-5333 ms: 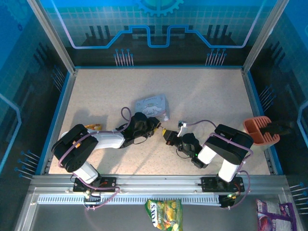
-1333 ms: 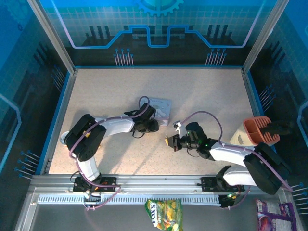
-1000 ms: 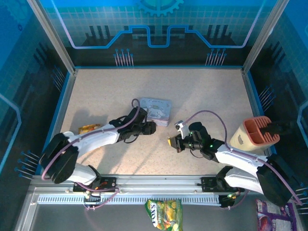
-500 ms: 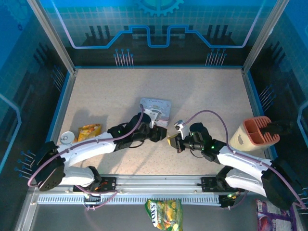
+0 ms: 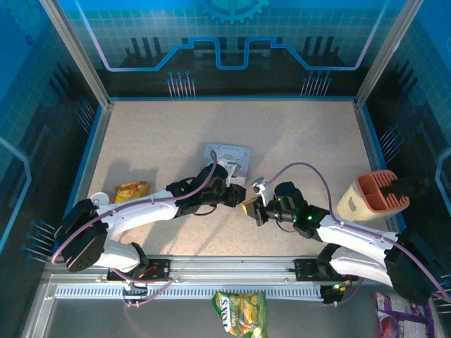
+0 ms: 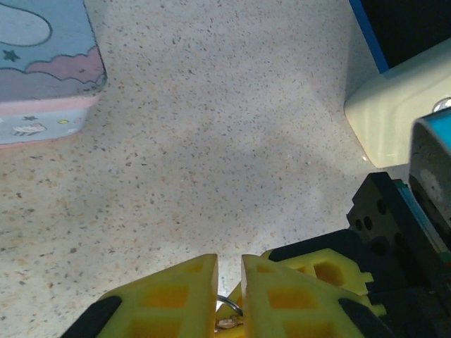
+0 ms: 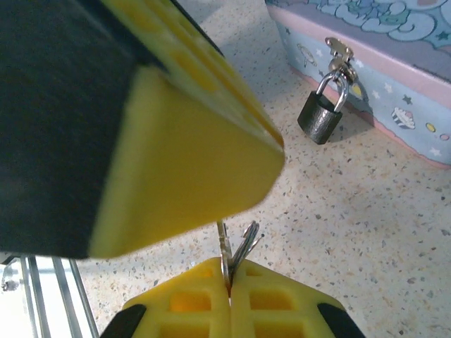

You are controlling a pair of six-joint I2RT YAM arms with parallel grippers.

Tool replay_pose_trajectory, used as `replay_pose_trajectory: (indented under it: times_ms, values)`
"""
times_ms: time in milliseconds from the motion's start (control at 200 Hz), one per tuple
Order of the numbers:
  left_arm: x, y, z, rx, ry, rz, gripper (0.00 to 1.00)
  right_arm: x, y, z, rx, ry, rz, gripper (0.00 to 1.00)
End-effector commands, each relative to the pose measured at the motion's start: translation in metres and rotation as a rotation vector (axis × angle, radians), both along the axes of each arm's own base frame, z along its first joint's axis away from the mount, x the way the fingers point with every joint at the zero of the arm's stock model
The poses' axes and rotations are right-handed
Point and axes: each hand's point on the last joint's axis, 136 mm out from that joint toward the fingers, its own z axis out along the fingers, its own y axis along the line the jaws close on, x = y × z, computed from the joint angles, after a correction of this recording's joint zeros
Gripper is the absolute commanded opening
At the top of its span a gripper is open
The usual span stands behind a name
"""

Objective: Unlock a padlock with a key

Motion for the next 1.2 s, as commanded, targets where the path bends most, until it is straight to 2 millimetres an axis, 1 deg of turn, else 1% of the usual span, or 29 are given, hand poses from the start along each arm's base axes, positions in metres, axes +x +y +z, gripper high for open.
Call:
replay_pose_trajectory:
  times_ms: [0,85,125,170,240,250,270,450,655,876,951,1016,1121,1196]
  values:
    - [-0.005,-0.009,0.0,-0.024,0.056,-0.015,0.16,0.008,0.004,0.025,0.041,-0.075,-0.021,0.0]
    - [-0.005,-0.008,-0.001,-0.027,0.061,-0.006,0.16,0.009,0.004,0.027,0.047,-0.078,-0.026,0.0]
    - [-0.005,-0.007,-0.002,-0.025,0.064,0.0,0.14,0.009,0.003,0.027,0.05,-0.08,-0.032,0.0]
    - [-0.004,-0.005,-0.001,-0.025,0.061,0.01,0.09,0.01,0.002,0.027,0.054,-0.083,-0.039,0.0]
    - [-0.003,-0.003,0.001,-0.035,0.057,0.031,0.05,0.009,0.0,0.025,0.056,-0.075,-0.047,0.0]
    - [-0.002,-0.002,0.001,-0.037,0.056,0.035,0.05,0.01,0.001,0.029,0.071,-0.089,-0.048,0.0]
    - [-0.001,-0.001,0.001,-0.04,0.055,0.046,0.05,0.011,0.001,0.031,0.081,-0.093,-0.053,0.0]
    - [0.003,0.01,0.002,-0.122,0.087,0.146,0.01,0.011,-0.004,0.039,0.142,-0.104,-0.08,0.0]
    - [0.006,0.02,0.002,-0.213,0.137,0.251,0.0,0.011,-0.004,0.049,0.234,-0.122,-0.093,0.0]
    - [0.008,0.021,0.001,-0.301,0.199,0.318,0.0,0.011,-0.003,0.05,0.27,-0.128,-0.092,0.0]
    - [0.009,0.022,0.003,-0.351,0.212,0.342,0.0,0.013,-0.004,0.049,0.277,-0.124,-0.098,0.04]
    - [0.011,0.023,0.003,-0.374,0.217,0.359,0.0,0.014,-0.005,0.049,0.286,-0.121,-0.105,0.09]
    - [0.013,0.028,0.005,-0.388,0.21,0.383,0.0,0.017,-0.012,0.046,0.294,-0.114,-0.133,0.17]
    - [0.015,0.03,0.006,-0.387,0.2,0.394,0.0,0.019,-0.018,0.046,0.306,-0.11,-0.149,0.2]
